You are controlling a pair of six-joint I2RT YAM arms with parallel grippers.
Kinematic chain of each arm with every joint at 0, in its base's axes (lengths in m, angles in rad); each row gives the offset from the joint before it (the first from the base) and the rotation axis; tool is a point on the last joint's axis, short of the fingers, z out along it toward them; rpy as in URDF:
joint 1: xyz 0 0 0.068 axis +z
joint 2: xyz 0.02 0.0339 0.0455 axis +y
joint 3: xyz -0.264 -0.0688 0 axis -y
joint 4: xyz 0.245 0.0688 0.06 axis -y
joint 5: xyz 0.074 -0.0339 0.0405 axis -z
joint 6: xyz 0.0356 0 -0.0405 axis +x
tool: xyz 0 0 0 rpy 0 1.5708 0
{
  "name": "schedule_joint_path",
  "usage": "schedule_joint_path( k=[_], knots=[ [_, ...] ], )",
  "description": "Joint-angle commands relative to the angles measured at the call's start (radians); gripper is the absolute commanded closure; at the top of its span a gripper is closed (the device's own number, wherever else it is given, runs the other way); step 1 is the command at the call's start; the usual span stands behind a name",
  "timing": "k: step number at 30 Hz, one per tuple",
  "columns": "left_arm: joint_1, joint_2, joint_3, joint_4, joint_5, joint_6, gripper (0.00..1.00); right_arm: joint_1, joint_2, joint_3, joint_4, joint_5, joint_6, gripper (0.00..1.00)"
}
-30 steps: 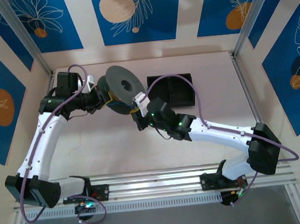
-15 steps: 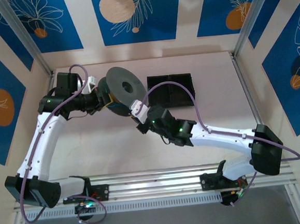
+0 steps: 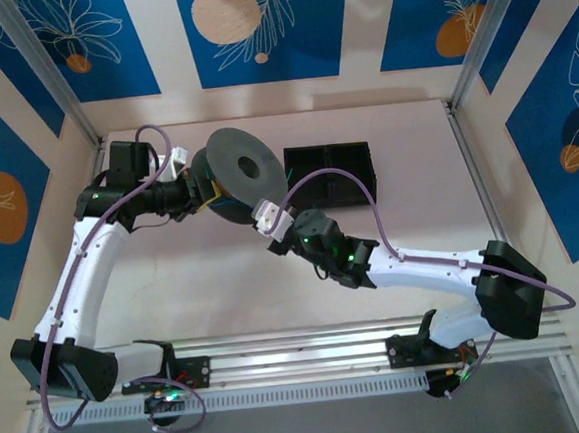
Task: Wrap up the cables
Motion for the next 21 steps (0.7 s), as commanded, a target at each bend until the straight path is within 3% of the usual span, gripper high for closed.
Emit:
schedule_joint_path(
  k=[1,10,15,21],
  knots=[
    [0.007,-0.069,0.013,0.014,0.181,0.052,1.00,-0.049,0.034,-0.034,-0.008,0.063,-0.066,1.00],
    [0.007,-0.069,0.009,0.010,0.169,0.054,1.00,-0.067,0.037,-0.028,0.033,0.074,-0.065,0.99],
    [0.009,-0.068,0.018,0.014,0.126,0.040,1.00,-0.084,0.006,-0.039,-0.007,0.100,0.007,0.79],
    [0.009,-0.066,0.026,0.026,0.067,0.020,1.00,-0.109,-0.074,-0.058,-0.134,0.094,0.182,0.70]
  ],
)
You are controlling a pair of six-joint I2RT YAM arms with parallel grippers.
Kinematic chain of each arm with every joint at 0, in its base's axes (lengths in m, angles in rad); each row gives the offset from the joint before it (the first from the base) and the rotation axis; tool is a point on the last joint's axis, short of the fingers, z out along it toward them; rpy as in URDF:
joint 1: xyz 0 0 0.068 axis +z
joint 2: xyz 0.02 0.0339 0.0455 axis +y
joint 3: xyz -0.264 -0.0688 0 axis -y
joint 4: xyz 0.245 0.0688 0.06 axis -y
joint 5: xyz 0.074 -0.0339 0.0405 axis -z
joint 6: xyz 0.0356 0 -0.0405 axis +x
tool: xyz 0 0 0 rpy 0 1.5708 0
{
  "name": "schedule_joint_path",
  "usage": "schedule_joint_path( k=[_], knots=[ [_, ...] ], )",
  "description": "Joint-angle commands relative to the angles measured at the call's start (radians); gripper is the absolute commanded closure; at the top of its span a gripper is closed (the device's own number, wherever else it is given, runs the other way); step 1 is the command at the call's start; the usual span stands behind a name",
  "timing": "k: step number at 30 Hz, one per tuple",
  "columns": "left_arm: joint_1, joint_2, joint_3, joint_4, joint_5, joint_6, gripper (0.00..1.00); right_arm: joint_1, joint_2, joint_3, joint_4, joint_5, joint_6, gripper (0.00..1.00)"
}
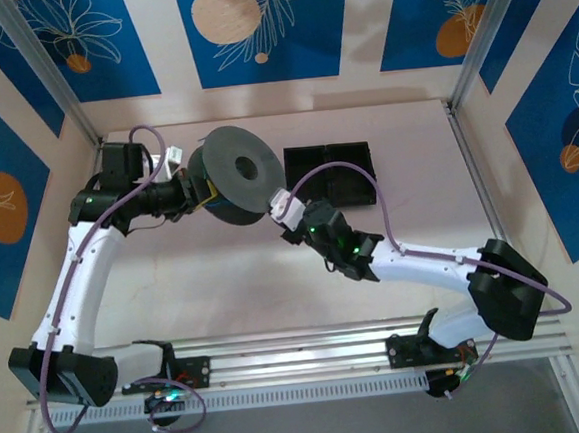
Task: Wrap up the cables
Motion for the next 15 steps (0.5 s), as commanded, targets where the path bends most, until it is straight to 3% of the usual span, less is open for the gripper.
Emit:
schedule_joint_path(
  k=[1,9,15],
  knots=[
    [-0.003,-0.040,0.026,0.035,0.036,0.010,1.00,-0.008,-0.082,-0.013,-0.100,0.023,0.159,0.69],
    [-0.002,-0.060,0.020,0.061,-0.116,0.007,1.00,-0.049,-0.296,-0.107,-0.255,-0.112,0.456,0.53],
    [-0.004,-0.059,0.033,-0.029,-0.335,0.114,1.00,-0.132,-0.482,-0.193,-0.373,-0.241,0.662,0.39]
  ],
)
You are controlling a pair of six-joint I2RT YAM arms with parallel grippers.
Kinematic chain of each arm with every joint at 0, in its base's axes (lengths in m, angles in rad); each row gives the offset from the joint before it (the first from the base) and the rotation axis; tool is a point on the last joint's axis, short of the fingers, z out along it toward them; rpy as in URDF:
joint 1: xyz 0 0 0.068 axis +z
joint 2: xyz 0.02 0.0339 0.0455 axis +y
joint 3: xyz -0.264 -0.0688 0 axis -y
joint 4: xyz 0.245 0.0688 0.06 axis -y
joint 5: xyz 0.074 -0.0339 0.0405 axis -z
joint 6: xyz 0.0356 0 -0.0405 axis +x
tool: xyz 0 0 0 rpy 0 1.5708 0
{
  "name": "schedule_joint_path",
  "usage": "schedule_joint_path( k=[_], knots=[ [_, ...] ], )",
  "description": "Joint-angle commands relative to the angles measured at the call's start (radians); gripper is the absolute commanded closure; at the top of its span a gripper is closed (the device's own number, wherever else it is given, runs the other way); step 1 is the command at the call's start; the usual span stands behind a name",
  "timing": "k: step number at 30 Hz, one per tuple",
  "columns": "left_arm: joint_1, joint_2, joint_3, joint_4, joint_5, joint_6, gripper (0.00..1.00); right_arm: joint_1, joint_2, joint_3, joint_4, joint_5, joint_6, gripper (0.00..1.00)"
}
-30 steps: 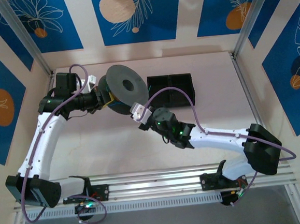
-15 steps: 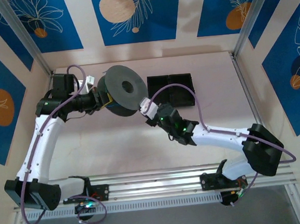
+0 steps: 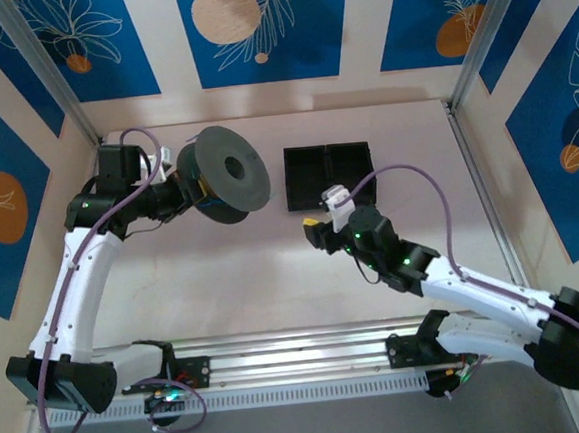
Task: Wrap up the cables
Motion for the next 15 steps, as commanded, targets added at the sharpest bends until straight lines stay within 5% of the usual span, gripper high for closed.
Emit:
schedule_joint_path(
  k=[1,7,15],
  knots=[
    [-0.006,-0.029,0.038,-0.029,-0.169,0.103,1.00,-0.040,-0.101,-0.045,-0.094,-0.106,0.183,0.35],
    [-0.039,-0.009,0.037,-0.122,-0.493,0.227,1.00,-0.112,-0.213,-0.081,-0.201,-0.181,0.241,0.17],
    [-0.260,0.146,0.081,-0.210,-1.066,0.351,1.00,-0.206,-0.268,-0.105,-0.259,-0.296,0.278,0.04]
  ],
)
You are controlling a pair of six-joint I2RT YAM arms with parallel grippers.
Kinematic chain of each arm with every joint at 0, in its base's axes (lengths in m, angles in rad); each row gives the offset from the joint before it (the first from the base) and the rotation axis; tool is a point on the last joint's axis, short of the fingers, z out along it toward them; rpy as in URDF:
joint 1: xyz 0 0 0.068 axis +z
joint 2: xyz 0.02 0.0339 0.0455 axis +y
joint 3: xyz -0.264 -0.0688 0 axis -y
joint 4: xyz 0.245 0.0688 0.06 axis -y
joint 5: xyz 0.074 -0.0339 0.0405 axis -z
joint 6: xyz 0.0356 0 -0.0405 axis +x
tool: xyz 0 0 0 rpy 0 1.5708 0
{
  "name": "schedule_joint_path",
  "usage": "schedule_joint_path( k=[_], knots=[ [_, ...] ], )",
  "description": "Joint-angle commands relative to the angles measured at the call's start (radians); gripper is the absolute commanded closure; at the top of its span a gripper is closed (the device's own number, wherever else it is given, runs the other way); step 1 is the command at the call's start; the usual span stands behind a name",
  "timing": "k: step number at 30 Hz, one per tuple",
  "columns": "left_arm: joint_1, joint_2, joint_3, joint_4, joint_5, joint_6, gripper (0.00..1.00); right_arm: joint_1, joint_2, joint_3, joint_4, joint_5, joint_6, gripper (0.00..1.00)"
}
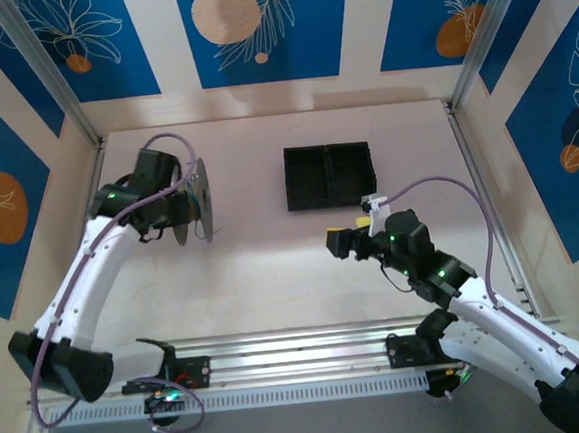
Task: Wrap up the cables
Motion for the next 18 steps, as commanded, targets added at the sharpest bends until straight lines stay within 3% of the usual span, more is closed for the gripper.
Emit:
schedule_joint_path(
  k=[1,5,11,18],
  knots=[
    [-0.084,0.076,0.063,-0.004,-0.347,0.091,1.00,-0.026,-0.031,-0.024,-0.045,-0.080,0.035,0.03],
    [-0.162,0.185,0.069,0.006,-0.534,0.133,1.00,-0.059,-0.064,-0.043,-0.064,-0.105,0.036,0.01],
    [-0.269,0.339,0.081,0.039,-0.717,0.187,1.00,-0.121,-0.103,-0.057,-0.102,-0.139,0.036,0.01],
    [-0.337,0.483,0.082,0.057,-0.789,0.184,1.00,-0.178,-0.113,-0.069,-0.116,-0.161,0.043,0.01]
  ],
)
